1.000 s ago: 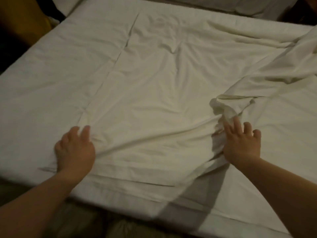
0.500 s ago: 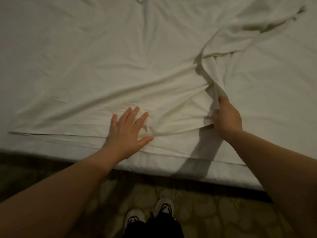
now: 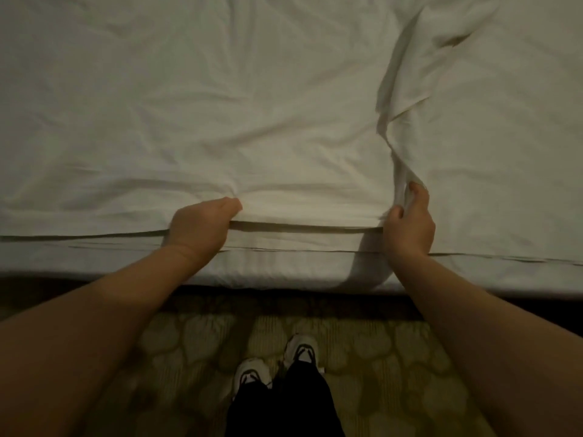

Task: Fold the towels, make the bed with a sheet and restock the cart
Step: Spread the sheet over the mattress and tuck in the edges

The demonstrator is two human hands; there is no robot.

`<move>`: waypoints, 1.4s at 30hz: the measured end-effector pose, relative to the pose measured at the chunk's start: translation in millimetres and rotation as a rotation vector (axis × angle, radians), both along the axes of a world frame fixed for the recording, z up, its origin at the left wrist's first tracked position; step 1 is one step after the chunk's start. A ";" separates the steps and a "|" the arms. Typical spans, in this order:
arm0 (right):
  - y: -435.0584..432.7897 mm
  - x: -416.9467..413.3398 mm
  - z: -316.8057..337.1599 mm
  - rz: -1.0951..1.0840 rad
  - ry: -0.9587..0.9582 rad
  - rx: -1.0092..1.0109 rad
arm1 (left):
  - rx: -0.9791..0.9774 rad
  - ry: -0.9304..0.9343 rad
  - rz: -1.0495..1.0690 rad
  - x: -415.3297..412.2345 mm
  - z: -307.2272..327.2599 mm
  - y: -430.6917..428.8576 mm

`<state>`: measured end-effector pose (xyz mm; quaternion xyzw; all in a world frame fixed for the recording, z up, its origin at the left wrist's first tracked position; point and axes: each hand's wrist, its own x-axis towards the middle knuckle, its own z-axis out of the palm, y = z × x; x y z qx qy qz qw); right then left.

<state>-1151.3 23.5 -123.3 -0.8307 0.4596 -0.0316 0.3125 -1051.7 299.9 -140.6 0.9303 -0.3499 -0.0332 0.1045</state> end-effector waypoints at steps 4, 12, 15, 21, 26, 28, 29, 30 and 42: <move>4.0 -13.4 -3.2 0.038 -0.008 -0.032 | -0.024 0.003 0.014 -6.1 -10.2 4.6; 8.5 -20.7 -12.1 0.012 0.066 -0.060 | 0.012 0.070 0.182 -19.8 -13.2 1.4; 5.1 -17.3 -11.1 0.053 0.144 -0.041 | 0.090 0.051 0.099 -24.1 -7.3 -4.2; -13.8 -11.6 7.9 0.136 0.196 -0.224 | 0.083 0.153 -0.056 -39.3 7.4 -59.8; -46.2 16.0 26.7 0.247 0.097 -0.269 | -0.199 0.489 0.179 -52.2 22.5 -145.9; -60.3 31.4 27.2 0.304 0.068 -0.220 | -0.302 0.611 0.334 -45.6 26.6 -182.1; -68.6 38.8 27.1 0.309 0.049 -0.167 | -0.315 0.643 0.390 -40.9 28.3 -198.7; -77.8 46.4 25.9 0.297 0.019 -0.097 | -0.318 0.656 0.431 -35.2 29.3 -214.5; -174.5 154.0 34.9 -0.266 -0.309 1.539 | -0.405 0.522 0.718 28.9 41.4 -343.5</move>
